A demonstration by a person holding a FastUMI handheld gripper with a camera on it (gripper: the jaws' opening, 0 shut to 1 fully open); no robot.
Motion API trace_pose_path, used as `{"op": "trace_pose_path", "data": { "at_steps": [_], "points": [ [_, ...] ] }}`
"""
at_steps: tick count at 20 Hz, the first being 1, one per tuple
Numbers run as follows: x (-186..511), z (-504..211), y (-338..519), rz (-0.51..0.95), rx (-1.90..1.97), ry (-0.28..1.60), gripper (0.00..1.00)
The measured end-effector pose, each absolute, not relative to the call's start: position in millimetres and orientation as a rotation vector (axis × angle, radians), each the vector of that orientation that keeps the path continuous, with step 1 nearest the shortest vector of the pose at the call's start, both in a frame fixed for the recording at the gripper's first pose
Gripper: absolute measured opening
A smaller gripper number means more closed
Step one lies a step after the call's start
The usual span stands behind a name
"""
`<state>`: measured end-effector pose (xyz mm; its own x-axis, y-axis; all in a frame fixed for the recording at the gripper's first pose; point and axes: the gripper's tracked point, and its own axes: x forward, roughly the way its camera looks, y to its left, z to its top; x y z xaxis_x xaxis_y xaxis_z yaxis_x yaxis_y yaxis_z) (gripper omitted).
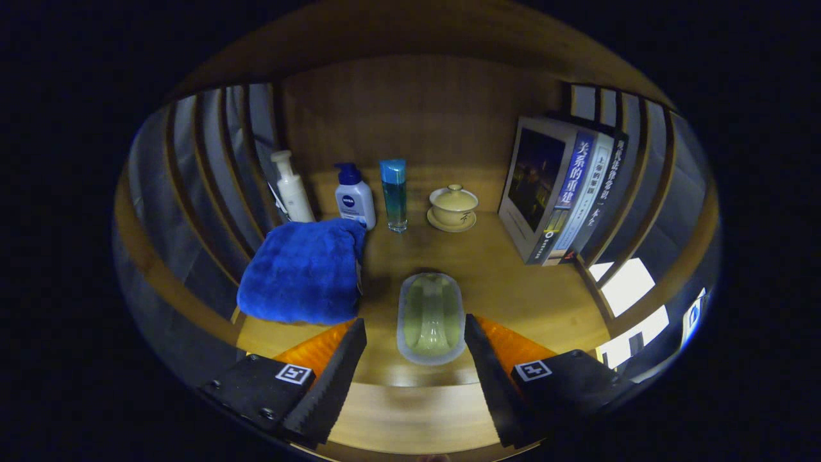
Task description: Pull open the drawer, take out the items inside it, and place them on the countertop above the cabinet.
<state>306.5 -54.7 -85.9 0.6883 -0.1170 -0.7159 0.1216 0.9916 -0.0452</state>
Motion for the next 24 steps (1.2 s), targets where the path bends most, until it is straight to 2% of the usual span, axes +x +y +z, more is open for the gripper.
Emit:
{"op": "trace_pose_path", "data": {
  "at_steps": [13,19,24],
  "points": [
    [182,20,17,0.009,0.008,0.470,0.99],
    [135,29,36,0.014,-0.021,0.338,0.99],
    [86,25,32,-0.060,-0.028,0.192,0.98]
  ]
}}
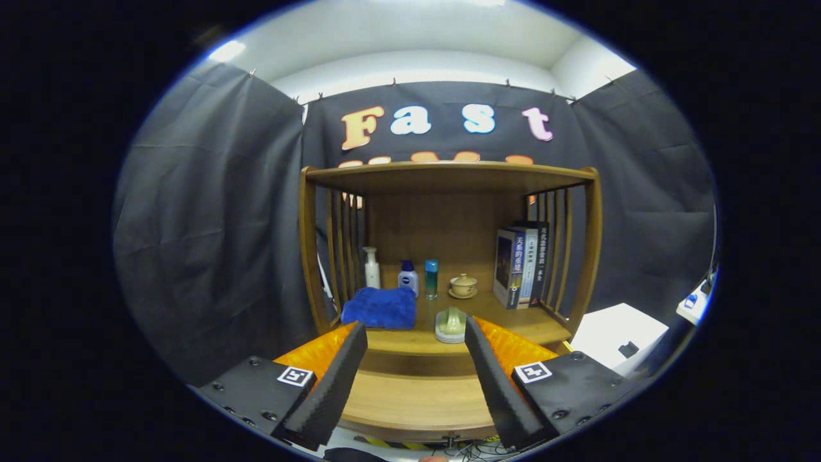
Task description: Pull open the drawer, take out the items inside it, and place them on the countertop above the cabinet.
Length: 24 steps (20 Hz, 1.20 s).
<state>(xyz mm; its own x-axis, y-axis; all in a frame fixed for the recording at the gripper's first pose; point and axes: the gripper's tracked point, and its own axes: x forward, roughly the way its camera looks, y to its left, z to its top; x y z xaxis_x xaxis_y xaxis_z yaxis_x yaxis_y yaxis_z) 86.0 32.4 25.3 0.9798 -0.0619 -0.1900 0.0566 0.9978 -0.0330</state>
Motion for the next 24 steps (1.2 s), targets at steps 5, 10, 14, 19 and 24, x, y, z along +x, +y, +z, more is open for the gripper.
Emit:
{"op": "trace_pose_path", "data": {
  "at_steps": [5,10,14,19,24],
  "points": [
    [40,3,13,-0.141,-0.034,0.081,0.98],
    [11,-15,6,-0.146,-0.019,0.044,0.98],
    [2,-44,-3,-0.151,-0.008,0.008,0.98],
    [-12,-93,-9,-0.159,-0.097,0.008,0.98],
    [-5,-150,-15,-0.157,-0.087,0.062,0.99]
  ]
}}
